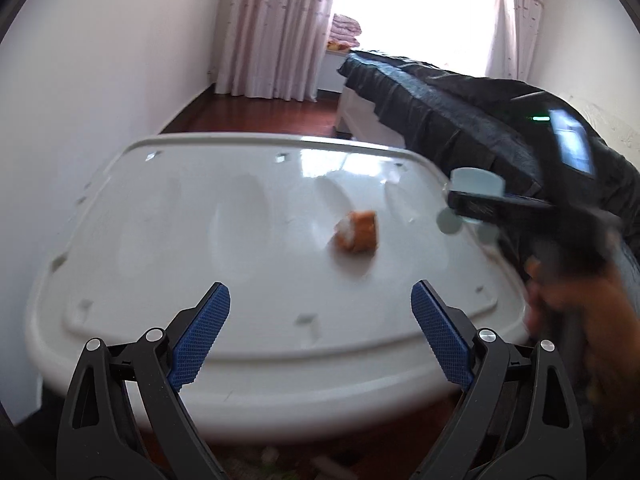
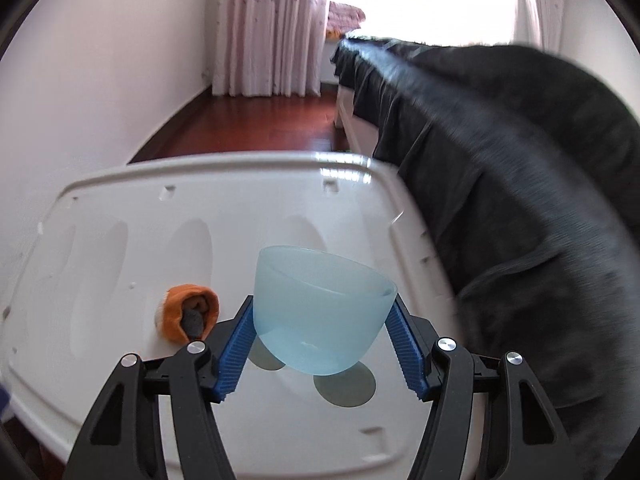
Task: Collect trash
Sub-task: 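Grasp the pale blue cup with the right tool while the left tool grasps the orange sock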
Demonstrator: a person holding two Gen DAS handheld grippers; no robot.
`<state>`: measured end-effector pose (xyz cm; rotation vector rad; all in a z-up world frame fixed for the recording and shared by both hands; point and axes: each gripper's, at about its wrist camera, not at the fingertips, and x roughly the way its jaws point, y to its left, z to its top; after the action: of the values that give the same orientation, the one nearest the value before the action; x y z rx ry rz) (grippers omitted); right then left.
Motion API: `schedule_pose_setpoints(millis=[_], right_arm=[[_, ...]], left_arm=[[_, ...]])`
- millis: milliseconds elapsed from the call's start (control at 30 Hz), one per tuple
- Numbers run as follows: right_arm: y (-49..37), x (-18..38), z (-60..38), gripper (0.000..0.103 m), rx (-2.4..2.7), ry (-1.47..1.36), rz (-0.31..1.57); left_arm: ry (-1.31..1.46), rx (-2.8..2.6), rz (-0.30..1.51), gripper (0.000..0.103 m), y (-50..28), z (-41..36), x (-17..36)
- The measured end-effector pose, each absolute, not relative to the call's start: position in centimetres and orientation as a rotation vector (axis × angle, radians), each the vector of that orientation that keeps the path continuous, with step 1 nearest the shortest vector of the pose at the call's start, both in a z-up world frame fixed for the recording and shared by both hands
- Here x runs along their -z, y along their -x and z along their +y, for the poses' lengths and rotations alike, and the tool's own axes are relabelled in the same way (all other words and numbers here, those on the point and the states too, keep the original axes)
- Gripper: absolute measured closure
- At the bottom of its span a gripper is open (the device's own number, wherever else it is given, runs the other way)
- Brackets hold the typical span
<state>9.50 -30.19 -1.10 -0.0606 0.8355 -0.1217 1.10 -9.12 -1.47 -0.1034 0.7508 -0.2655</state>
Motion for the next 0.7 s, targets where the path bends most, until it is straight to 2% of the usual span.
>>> schedule_pose_setpoints(millis=[267,600,667,700], right_arm=[[-5.9,-3.0,-32.7,0.04,0.106,0.028,0.723],[-6.2,-3.0,-33.5,0.04,0.069,0.005,0.715],[-6.2,-3.0,-33.3,0.04,0.06,0.006,0.716],[-6.1,-3.0,-33.2,0.04,0.056,0.007,0.715]], left_arm=[[0.022,0.278,0.84,0.013,-9.9,-16.0,4.3],[-0.028,0.216,0.915,0.014,-14.8,-19.2,8.1],[-0.008,0.218,0.947,0.026,-15.5,-19.3,8.7],[-0.003,0.221,0.965,0.043,-15.9,-19.4,9.0]])
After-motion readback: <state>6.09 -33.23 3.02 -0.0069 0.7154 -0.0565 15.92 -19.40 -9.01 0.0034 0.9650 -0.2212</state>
